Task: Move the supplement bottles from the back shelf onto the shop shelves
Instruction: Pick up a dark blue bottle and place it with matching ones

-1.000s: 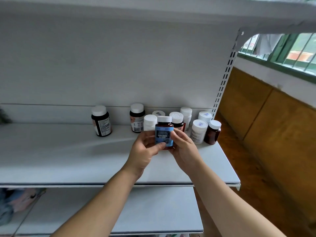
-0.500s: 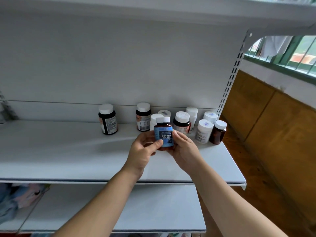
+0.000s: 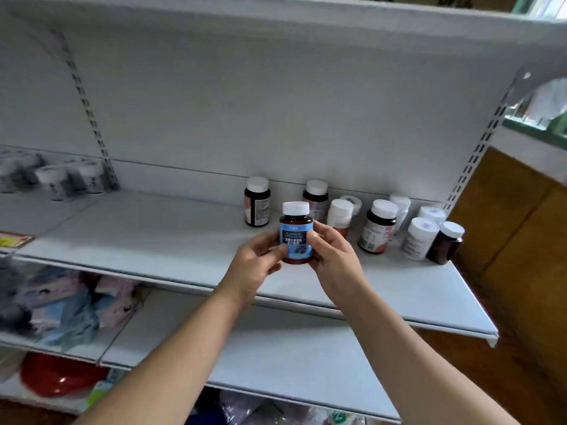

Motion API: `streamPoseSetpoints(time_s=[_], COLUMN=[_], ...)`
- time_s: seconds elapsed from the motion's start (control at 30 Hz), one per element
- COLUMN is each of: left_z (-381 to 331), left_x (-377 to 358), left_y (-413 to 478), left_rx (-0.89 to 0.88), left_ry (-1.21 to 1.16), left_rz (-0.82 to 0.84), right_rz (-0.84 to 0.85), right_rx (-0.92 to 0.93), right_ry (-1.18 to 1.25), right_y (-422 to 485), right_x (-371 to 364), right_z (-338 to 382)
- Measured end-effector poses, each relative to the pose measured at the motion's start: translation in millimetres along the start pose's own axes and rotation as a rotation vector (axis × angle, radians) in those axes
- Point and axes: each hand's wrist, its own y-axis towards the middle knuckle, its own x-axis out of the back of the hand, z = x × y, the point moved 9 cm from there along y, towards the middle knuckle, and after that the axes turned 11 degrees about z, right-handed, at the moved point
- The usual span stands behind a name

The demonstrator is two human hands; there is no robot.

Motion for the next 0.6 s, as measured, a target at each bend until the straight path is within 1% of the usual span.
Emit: streamPoseSetpoints(time_s=[0.17,0.23,0.3,0.43,0.53,0.6], left_z=[-14,-21,-28,-49,-63,-76], left_x=[70,101,132,198,253,291], left_y=[-70,-107,-148,-230,-291,-328], left_rx=[-0.044,-0.039,-0.023,-0.038,-0.072,-0.091], left_ry=[0.007,0.005,0.007,0.008,-0.009,0.025], left_rz=[-0.230,-0.331,-0.417,-0.561,-0.671,-0.723], right_rz=[0.213,0.303,0.355,0.492,0.599,0.646], right_rx=[-0.114,-0.175,-0.227,-0.293,-0.334,-0.338], right_ry=[0.040,0.043,0.077,0.132,0.125,0.115], right_y=[2,-2,-10,-26,-36,-39], right_x=[-85,-129,-173,-272,-352,-406], right_z=[-43,-64,-86,-127,-158,-179])
